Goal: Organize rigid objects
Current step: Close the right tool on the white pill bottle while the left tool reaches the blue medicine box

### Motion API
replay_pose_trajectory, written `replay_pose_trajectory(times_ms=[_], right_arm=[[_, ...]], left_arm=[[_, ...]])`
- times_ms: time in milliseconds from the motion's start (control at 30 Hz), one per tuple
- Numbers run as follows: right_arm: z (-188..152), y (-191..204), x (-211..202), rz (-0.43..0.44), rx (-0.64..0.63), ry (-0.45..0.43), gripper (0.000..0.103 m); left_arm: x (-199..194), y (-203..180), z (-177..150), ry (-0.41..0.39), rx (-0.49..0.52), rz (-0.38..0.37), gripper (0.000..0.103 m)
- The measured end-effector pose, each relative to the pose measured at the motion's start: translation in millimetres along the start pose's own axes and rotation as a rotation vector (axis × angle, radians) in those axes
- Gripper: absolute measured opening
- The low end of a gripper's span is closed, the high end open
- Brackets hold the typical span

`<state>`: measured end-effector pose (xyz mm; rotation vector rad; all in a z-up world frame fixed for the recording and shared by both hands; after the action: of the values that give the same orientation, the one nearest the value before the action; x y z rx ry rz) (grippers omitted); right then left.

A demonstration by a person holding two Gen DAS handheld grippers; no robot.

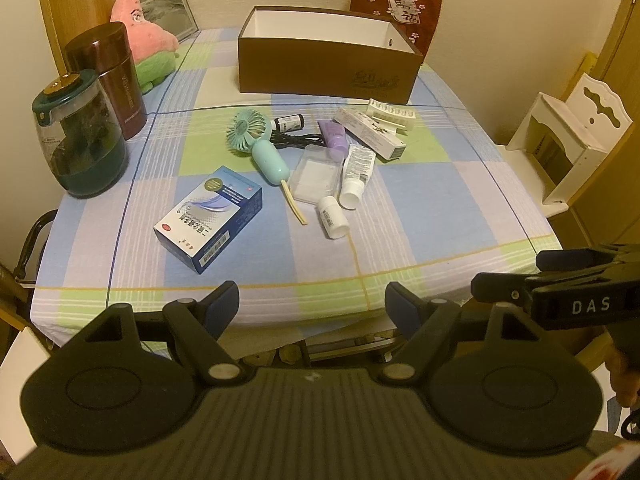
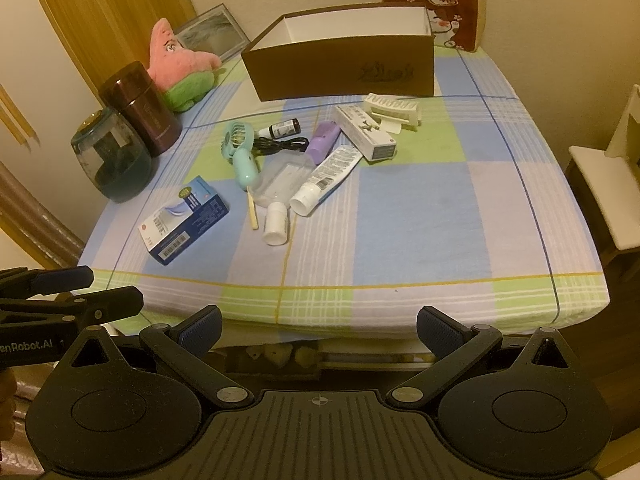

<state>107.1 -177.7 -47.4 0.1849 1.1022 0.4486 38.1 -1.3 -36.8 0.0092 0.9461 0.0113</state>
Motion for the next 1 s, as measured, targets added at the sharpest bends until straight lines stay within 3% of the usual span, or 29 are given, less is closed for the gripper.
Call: replay_pose_trajectory(times_ms=[867, 1000], right_arm=[[26.9, 22.1, 64.9, 0.071, -0.042, -0.004, 0.103], [30.8, 28.9, 79.9, 0.075, -0.053, 0.009, 0.095]], left_arm=[[52.6, 58.6, 11.9, 0.017, -0.001, 0.074, 0.079], [63.3, 66.1, 13.4, 0.024, 0.014, 0.086, 0.079]])
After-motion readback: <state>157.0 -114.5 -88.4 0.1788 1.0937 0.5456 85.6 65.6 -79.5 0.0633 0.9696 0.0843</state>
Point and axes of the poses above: each gripper's, at about its wrist camera, not at the fingertips, and x roughly the way its jaws point, y to its left, z to its top, the point moved 5 cm from there along x, roughly the way its jaws point, and after that the axes turned 9 degrees about x, right-handed, at the moved point
